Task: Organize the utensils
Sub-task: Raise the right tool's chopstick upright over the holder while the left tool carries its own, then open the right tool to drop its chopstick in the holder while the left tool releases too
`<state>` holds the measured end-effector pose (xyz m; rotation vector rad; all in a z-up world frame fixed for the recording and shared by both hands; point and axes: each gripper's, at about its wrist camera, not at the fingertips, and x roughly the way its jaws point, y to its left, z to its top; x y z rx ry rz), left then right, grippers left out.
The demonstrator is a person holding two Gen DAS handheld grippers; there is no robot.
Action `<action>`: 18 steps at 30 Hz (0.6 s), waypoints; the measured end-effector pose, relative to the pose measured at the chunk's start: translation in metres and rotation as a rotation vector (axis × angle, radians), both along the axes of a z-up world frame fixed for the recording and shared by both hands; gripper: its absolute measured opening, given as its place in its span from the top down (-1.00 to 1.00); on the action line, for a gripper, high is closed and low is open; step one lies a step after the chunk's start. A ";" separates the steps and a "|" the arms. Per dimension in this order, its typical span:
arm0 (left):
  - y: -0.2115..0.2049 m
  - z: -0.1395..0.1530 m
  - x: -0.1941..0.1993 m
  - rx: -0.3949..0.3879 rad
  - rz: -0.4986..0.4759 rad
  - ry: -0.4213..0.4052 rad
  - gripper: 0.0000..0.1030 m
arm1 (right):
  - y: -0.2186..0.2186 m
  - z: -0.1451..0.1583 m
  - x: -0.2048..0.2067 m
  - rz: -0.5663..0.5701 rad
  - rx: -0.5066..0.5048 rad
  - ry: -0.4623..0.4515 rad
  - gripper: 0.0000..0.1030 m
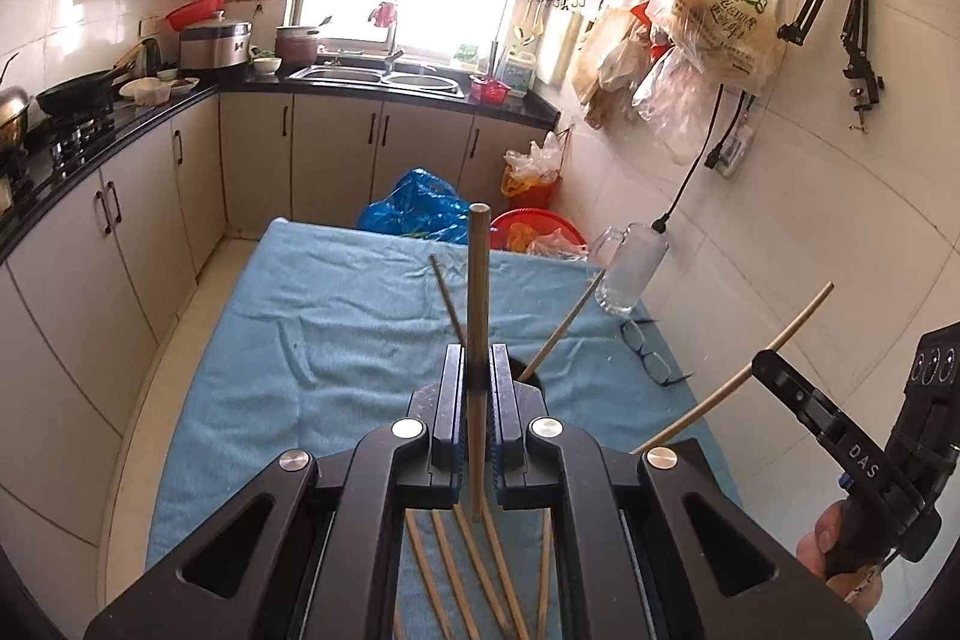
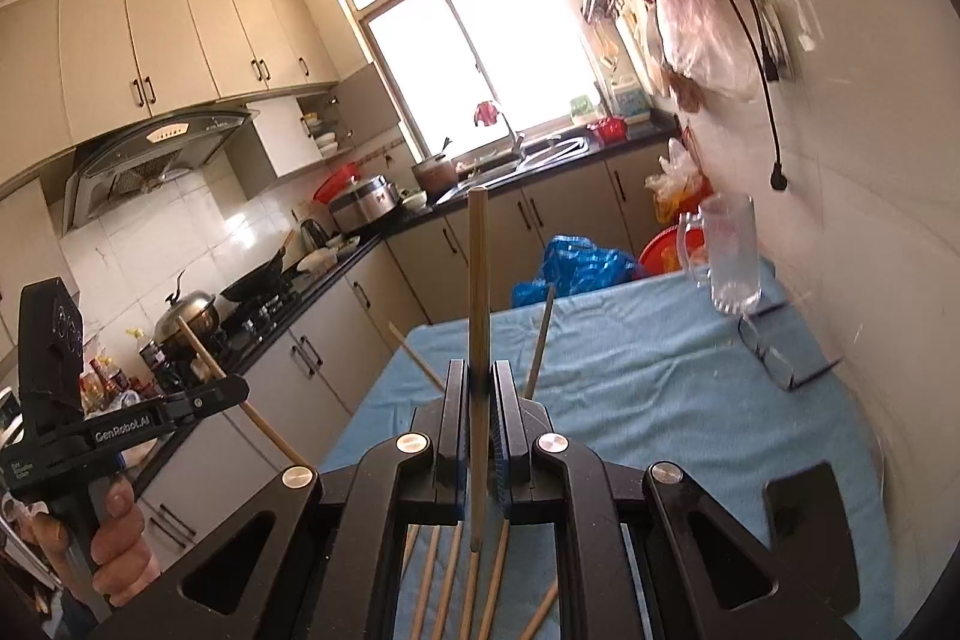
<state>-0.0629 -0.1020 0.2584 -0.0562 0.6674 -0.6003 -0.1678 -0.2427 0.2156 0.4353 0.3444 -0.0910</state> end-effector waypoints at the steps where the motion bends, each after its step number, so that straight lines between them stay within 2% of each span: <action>1: -0.002 0.003 0.003 -0.002 0.000 -0.002 0.88 | -0.002 0.003 0.004 -0.003 0.004 -0.004 0.84; 11: -0.023 0.024 0.043 -0.048 0.011 -0.028 0.88 | -0.019 0.024 0.044 -0.052 0.014 -0.028 0.84; 18: -0.038 0.007 0.075 -0.063 0.031 0.007 0.88 | -0.023 0.018 0.082 -0.076 0.010 -0.001 0.84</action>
